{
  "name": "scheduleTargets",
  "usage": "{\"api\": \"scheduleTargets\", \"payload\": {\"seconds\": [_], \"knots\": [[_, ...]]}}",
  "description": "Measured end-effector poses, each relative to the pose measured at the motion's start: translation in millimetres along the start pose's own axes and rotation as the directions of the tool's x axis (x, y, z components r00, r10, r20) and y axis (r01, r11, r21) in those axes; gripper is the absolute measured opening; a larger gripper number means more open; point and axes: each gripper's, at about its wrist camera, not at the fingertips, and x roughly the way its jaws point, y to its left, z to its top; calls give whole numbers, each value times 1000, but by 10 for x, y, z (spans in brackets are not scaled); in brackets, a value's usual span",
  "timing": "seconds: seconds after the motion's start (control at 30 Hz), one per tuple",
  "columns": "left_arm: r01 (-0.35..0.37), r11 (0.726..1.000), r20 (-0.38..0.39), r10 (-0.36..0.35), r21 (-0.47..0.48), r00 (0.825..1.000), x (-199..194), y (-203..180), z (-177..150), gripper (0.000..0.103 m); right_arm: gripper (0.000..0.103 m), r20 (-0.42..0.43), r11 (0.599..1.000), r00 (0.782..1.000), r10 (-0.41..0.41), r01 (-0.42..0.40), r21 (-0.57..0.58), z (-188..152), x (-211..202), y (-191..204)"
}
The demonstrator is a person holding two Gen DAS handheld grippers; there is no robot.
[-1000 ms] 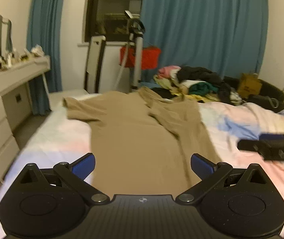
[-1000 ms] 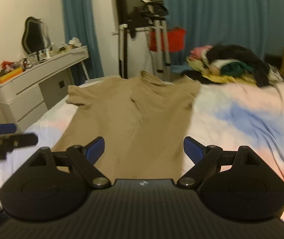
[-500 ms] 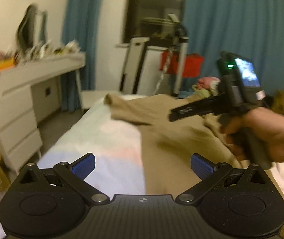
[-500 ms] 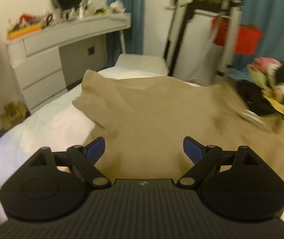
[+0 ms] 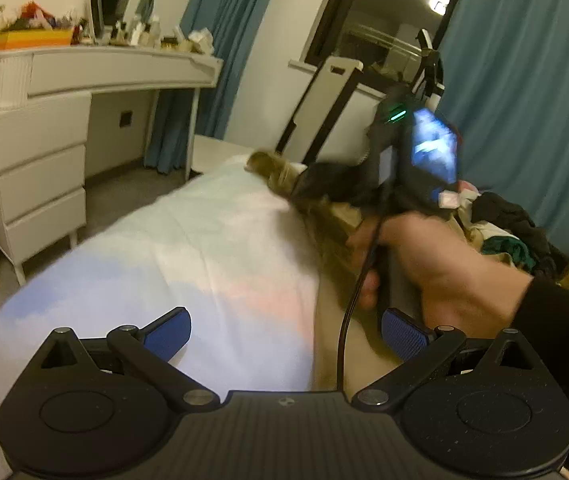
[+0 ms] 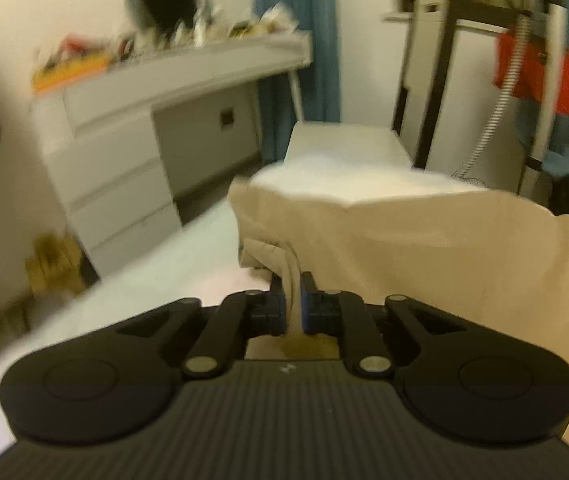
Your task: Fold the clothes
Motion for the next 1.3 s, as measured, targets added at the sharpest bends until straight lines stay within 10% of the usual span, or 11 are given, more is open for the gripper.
{"api": "scheduleTargets", "payload": {"seconds": [0.4,0.6,0.77,0.87,1.3], "knots": [[55,998,29,-56,44,998,-209,-261,-176,102,7,319,944,927,-198,92,317,127,-1686,-1367],[95,991,-18,-94,95,995,-134,-452,-336,102,8,217,859,887,-409,293,421,-426,-1928,-2165],[108,981,-47,-102,160,994,-25,-615,-456,102,28,47,813,908,-416,348,468,-828,-1774,-2572],[117,973,-65,-106,198,992,40,-713,-528,102,86,16,818,928,-371,319,479,-952,-1786,-2579],[191,939,-96,-170,285,981,-227,-883,-633,102,89,90,852,944,-317,242,464,-1112,-3138,-1510]]}}
